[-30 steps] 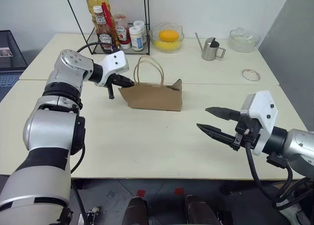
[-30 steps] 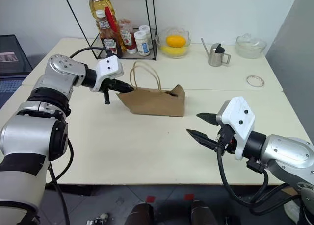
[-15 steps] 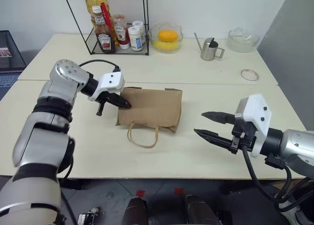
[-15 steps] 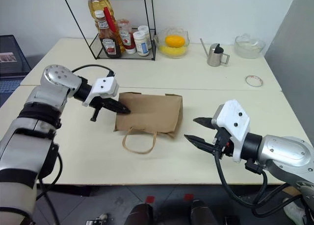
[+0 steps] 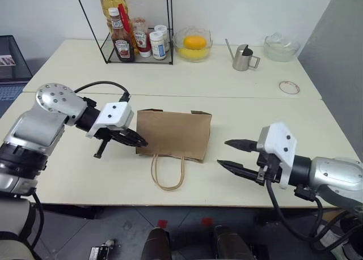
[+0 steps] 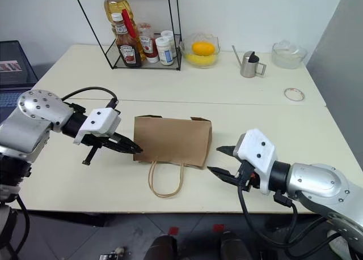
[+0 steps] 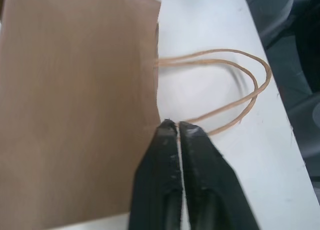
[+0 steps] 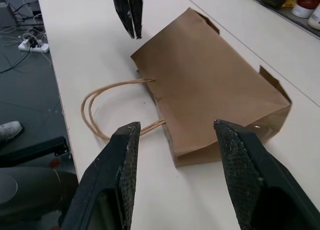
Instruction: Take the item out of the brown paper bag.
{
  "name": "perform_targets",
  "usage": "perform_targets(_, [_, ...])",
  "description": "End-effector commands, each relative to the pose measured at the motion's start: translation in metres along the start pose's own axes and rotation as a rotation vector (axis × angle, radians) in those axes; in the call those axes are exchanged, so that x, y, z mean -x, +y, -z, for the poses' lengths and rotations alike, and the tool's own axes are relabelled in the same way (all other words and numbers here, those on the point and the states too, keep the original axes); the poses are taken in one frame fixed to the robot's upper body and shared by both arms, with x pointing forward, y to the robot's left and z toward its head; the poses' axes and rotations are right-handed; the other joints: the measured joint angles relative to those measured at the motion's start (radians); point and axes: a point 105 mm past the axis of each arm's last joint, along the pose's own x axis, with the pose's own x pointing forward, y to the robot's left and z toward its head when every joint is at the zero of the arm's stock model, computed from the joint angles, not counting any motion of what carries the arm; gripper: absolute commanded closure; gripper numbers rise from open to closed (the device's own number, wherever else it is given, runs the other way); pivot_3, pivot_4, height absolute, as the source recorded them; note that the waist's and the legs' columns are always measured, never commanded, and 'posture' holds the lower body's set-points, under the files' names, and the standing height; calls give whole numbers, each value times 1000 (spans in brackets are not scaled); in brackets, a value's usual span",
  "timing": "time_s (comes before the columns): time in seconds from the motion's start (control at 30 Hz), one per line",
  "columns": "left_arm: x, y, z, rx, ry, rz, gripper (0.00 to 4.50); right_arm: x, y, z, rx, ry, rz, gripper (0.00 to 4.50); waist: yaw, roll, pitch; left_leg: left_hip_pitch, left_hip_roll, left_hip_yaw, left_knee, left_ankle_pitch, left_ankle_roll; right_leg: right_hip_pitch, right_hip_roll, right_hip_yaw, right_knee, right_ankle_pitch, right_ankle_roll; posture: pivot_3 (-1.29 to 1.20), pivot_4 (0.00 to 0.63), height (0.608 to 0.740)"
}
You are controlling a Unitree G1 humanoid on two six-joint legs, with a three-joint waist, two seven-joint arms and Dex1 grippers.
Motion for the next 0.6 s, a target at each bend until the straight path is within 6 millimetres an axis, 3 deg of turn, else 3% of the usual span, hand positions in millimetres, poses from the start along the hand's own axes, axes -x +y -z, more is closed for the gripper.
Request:
perform_targets(0.03, [-6, -17, -3, -80, -37, 5, 2988, -6, 8, 6, 56, 4, -62, 2043, 0, 0, 0, 1, 0, 0, 0, 0, 0, 0, 0, 0, 0, 0, 0, 0, 150, 740])
perform_targets(0.13, [-18, -27, 2, -144, -63, 2, 2076, -11, 15, 17, 75, 26, -115, 2043, 4, 0, 0, 1, 1, 0, 0, 0, 0, 0, 0, 0, 1, 0, -1, 0, 150, 740])
perform_targets(0.27, [-30, -24, 8, -260, -65, -38, 901, -13, 22, 22, 93, 33, -166, 2043, 16, 0, 0, 1, 0, 0, 1, 0, 0, 0, 0, 0, 1, 0, -1, 0, 150, 740])
perform_targets(0.6, [-53, -13, 20, -482, -57, -23, 901, -15, 31, 25, 91, 25, -200, 2043, 13, 0, 0, 1, 0, 0, 1, 0, 0, 1, 0, 0, 1, 0, -1, 0, 150, 740])
